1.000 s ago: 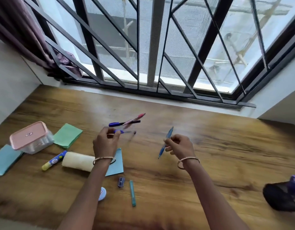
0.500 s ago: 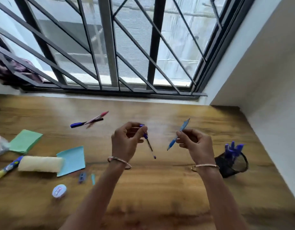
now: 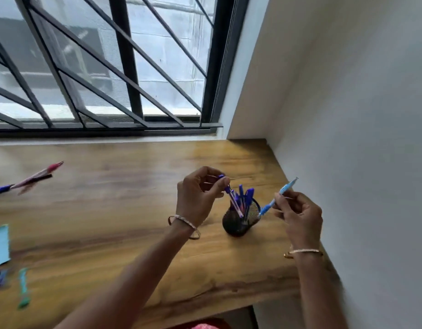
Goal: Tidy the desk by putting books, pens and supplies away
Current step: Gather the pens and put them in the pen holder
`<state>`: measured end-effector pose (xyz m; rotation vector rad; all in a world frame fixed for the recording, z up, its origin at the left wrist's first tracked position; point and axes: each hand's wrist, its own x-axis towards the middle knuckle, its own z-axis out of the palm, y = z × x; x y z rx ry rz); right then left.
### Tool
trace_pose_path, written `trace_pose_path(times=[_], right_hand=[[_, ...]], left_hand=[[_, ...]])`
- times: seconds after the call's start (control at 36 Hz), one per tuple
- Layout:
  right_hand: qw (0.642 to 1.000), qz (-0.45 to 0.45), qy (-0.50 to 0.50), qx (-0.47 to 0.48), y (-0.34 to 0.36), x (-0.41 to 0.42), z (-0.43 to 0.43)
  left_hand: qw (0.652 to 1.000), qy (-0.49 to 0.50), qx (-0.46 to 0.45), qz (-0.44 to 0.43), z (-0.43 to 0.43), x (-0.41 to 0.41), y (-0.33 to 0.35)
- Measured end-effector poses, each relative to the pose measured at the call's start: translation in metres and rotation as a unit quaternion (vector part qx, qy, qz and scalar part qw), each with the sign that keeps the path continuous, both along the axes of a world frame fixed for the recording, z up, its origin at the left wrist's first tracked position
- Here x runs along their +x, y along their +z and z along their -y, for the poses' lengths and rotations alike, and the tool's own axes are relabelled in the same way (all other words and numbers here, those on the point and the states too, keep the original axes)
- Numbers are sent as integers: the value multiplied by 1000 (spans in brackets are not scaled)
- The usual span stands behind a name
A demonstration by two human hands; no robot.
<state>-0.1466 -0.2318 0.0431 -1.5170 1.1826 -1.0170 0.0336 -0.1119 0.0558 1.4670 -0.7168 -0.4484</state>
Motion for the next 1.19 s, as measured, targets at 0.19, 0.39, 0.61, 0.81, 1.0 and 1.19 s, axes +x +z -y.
trace_pose_path(times=[0.19, 0.39, 0.61, 0.81, 1.0, 1.19], right_hand=[[994, -96, 29, -38, -23, -8, 30], [962, -217, 136, -94, -34, 8, 34], [934, -293, 167, -117, -43, 17, 36], [953, -220, 116, -173, -27, 33, 24], [936, -153, 143, -284, -16, 88, -28], [914, -118, 305, -238, -34, 169, -100]], left_hand=[[988, -1, 88, 126, 47, -22, -27], [930, 35, 235, 281, 52, -30, -46], [954, 42, 190, 229, 38, -17, -50], [964, 98, 167, 183, 6, 11, -55], [953, 188, 205, 122, -60, 67, -63], [931, 251, 248, 98, -138, 127, -65]])
